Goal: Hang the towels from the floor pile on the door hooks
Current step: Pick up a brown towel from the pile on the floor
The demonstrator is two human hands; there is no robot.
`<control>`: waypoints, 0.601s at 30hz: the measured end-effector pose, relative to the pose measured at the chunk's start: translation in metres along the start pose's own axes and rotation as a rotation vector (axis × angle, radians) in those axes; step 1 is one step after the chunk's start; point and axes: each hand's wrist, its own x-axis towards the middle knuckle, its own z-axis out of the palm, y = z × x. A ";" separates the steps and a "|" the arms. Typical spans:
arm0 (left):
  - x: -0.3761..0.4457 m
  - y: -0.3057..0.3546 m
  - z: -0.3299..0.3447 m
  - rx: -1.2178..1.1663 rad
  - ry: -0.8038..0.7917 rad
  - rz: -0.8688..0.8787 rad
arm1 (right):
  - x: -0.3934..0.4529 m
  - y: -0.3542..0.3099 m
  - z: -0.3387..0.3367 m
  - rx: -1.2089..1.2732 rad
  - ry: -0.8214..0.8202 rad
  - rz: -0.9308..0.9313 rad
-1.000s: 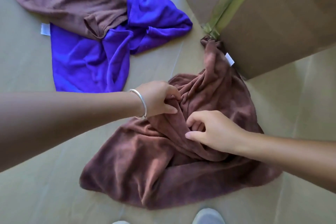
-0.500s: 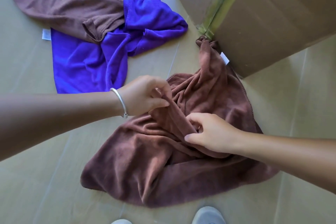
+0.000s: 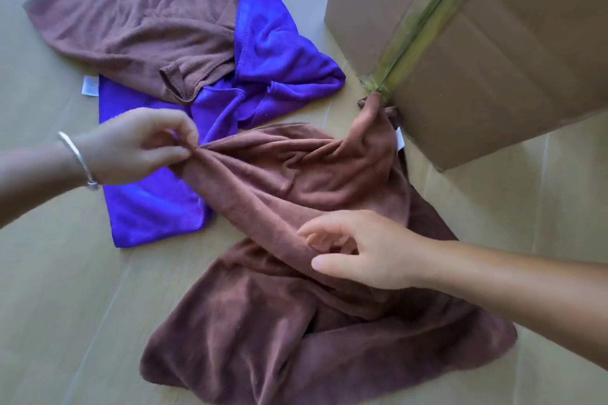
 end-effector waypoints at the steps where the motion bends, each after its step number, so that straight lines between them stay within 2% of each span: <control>1: -0.006 -0.014 -0.015 0.103 -0.183 -0.101 | -0.001 0.001 0.003 -0.038 -0.011 -0.023; 2: -0.010 -0.026 -0.028 0.170 -0.376 -0.222 | -0.002 0.004 0.005 -0.071 0.031 -0.039; 4: -0.013 -0.033 -0.039 0.245 -0.717 -0.454 | -0.001 0.014 0.000 -0.120 0.247 -0.017; 5: -0.010 -0.032 -0.039 0.282 -0.820 -0.514 | 0.000 0.022 -0.006 -0.138 0.373 0.035; 6: -0.003 -0.028 -0.036 0.340 -0.854 -0.520 | 0.003 0.031 -0.015 -0.156 0.481 0.107; 7: 0.006 -0.022 -0.032 0.412 -0.831 -0.503 | 0.007 0.040 -0.026 -0.178 0.554 0.187; 9: 0.028 -0.006 -0.018 0.571 -0.687 -0.426 | 0.014 0.055 -0.045 -0.205 0.600 0.322; 11: 0.050 0.015 0.002 0.664 -0.394 -0.285 | 0.022 0.061 -0.057 -0.178 0.598 0.371; 13: 0.073 0.037 0.025 0.533 -0.014 -0.194 | 0.030 0.057 -0.059 -0.123 0.572 0.377; 14: 0.083 0.045 0.036 0.451 0.070 -0.217 | 0.035 0.054 -0.057 -0.106 0.543 0.399; 18: 0.102 0.042 0.064 0.485 -0.017 -0.281 | 0.049 0.044 -0.046 -0.099 0.442 0.488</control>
